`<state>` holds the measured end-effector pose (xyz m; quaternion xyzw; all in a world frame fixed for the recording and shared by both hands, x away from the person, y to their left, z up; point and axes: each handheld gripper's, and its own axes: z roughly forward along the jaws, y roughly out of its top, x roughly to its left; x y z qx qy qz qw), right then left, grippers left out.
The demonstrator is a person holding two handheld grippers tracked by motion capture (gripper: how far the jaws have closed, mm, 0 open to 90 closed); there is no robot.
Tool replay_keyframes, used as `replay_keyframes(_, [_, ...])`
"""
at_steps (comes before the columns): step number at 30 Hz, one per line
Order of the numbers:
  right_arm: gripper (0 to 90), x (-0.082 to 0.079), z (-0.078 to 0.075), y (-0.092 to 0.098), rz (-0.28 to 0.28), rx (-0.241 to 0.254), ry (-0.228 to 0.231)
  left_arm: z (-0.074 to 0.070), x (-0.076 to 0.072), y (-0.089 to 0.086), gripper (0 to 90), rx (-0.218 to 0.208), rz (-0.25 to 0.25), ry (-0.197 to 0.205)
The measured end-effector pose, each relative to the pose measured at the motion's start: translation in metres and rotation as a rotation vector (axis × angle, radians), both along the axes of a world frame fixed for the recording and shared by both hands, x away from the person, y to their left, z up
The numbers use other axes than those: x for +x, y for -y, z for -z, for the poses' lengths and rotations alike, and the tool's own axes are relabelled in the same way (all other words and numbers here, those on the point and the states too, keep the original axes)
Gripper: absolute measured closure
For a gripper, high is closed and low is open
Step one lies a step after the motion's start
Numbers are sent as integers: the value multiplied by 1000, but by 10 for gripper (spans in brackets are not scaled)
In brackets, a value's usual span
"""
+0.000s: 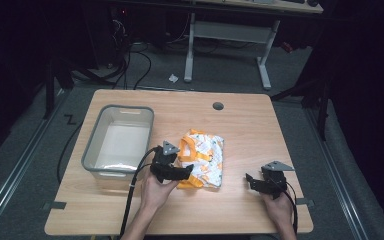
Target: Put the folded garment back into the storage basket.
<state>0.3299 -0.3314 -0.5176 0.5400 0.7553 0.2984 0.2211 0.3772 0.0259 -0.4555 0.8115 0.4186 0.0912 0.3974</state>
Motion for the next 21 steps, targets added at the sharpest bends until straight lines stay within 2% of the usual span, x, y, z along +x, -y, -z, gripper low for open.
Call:
replay_keyframes(9, [285,0,0,0,0,1,-1,-4,13,12,156,11,13,-9])
replay_keyframes(11, [285,0,0,0,0,1,-1,-4,17,15,159,24,10,-13])
replay_keyframes(14, [285,0,0,0,1,1,0,-2,24,21,158,43,8,-31])
replay_keyframes(16, [285,0,0,0,1,2,-1,0,31,23,153,35,0,-43])
replay_keyframes(21, [285,-1,0,-1,-1,2,-2,7,43,27,97,60,-9,-75])
